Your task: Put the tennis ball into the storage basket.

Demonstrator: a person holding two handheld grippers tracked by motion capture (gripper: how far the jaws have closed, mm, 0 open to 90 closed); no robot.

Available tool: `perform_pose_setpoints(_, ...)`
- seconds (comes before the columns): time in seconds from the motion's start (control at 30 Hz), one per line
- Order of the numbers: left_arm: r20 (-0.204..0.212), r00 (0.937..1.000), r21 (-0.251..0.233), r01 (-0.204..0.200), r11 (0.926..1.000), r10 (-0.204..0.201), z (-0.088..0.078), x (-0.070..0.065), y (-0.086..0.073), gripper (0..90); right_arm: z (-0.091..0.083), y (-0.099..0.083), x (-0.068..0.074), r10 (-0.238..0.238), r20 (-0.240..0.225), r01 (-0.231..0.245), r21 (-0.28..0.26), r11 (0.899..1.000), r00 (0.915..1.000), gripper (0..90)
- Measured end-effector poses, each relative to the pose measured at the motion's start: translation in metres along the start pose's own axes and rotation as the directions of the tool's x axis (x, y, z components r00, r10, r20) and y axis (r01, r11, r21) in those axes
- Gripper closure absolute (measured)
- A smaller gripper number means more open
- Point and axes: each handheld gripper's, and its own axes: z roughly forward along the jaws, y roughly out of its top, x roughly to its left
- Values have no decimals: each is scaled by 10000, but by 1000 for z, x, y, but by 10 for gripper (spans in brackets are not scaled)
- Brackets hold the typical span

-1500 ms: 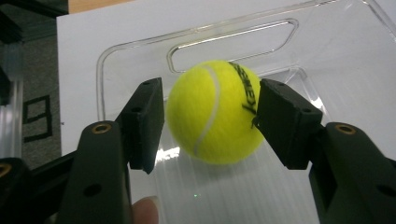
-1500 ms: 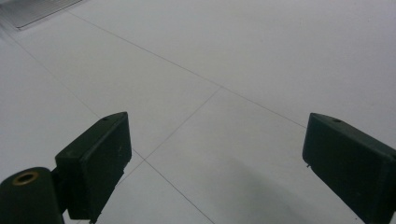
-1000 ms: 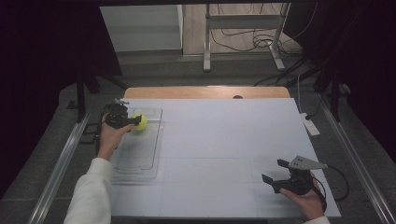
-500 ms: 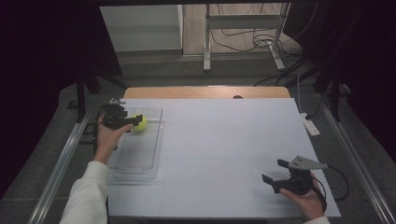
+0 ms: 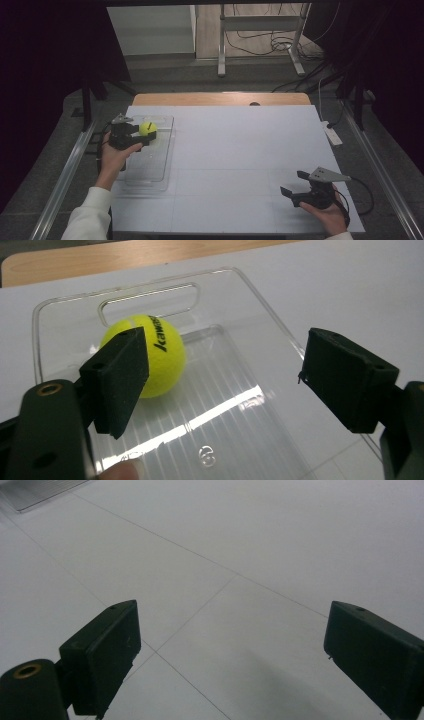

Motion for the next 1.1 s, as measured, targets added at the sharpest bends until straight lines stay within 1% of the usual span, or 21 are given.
perform_pose_setpoints(0.1, 155, 9999, -140, -45, 9999, 48, -5, -6, -2, 196, 0, 0, 0, 9, -14, -9, 9, 10000, 10000, 84)
perform_pose_setpoints(0.13, 155, 9999, -140, -45, 9999, 48, -5, -6, -2, 196, 0, 0, 0, 10, -13, -10, 9, 10000, 10000, 84)
perform_pose_setpoints(0.17, 273, 9996, -151, -62, 9999, 66, -8, -10, -4, 196, 0, 0, 0, 19, -12, -19, 17, 10000, 10000, 84)
perform_pose_setpoints(0.3, 335, 9992, -224, -225, 9995, 232, -14, -18, -8, 194, 0, 0, 0, 14, -10, -14, 12, 10000, 10000, 84)
perform_pose_setpoints(0.4, 506, 9985, -374, -188, 9991, 207, -19, -22, -11, 196, 0, 0, 0, -4, -1, 4, 8, 10000, 10000, 84)
perform_pose_setpoints(0.57, 730, 9964, -495, -402, 9980, 438, -26, -31, -21, 195, 0, 0, 0, 14, -2, -14, 3, 10000, 10000, 84)
perform_pose_setpoints(0.6, 730, 9964, -495, -402, 9980, 438, -26, -31, -21, 195, 0, 0, 0, 15, -3, -15, 4, 10000, 10000, 84)
perform_pose_setpoints(0.67, 897, 9949, -632, -409, 9972, 465, -31, -36, -28, 195, 0, 0, 0, 19, -2, -19, 15, 10000, 10000, 84)
perform_pose_setpoints(0.7, 897, 9949, -632, -409, 9972, 465, -31, -36, -28, 195, 0, 0, 0, 19, -2, -19, 15, 10000, 10000, 84)
perform_pose_setpoints(0.8, 1070, 9928, -769, -461, 9960, 542, -35, -40, -35, 190, 0, 0, 1, 15, 14, -15, -17, 10000, 10000, 84)
perform_pose_setpoints(1.1, 1319, 9883, -954, -648, 9933, 772, -50, -50, -56, 187, 0, 0, 1, 29, 39, -29, -19, 10000, 10000, 84)
